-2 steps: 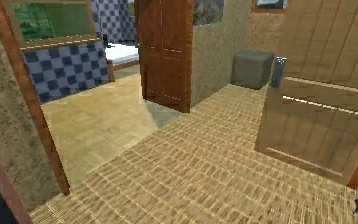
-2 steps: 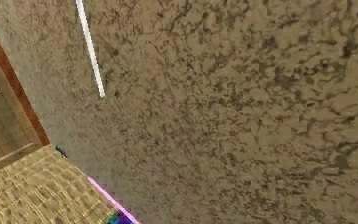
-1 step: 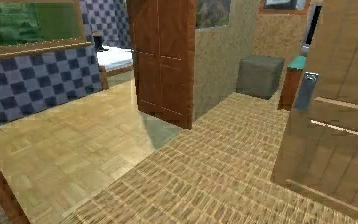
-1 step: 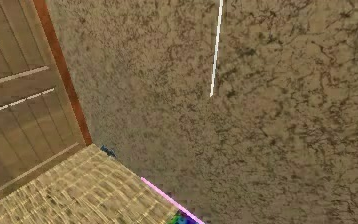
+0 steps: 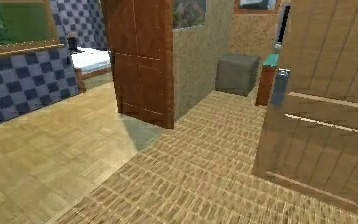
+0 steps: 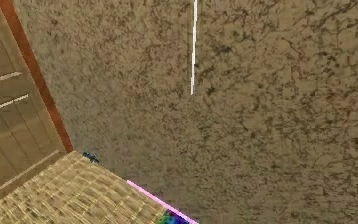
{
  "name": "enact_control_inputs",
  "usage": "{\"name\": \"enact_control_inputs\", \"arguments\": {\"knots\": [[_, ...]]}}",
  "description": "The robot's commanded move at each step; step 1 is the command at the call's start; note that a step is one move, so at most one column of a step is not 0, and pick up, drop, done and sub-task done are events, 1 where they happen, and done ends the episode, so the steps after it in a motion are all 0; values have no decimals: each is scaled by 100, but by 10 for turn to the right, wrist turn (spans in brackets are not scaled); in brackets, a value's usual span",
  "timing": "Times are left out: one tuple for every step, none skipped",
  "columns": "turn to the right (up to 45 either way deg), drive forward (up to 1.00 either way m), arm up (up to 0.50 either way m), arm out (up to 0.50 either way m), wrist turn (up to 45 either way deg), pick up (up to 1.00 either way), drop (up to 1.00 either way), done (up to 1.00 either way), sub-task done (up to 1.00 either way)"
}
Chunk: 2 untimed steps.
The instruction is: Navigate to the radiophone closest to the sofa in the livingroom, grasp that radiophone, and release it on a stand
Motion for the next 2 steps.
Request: {"name": "enact_control_inputs", "arguments": {"knots": [[0,100,0,0,0,0,0,0,0],[30,0,0,0,0,0,0,0,0]]}}
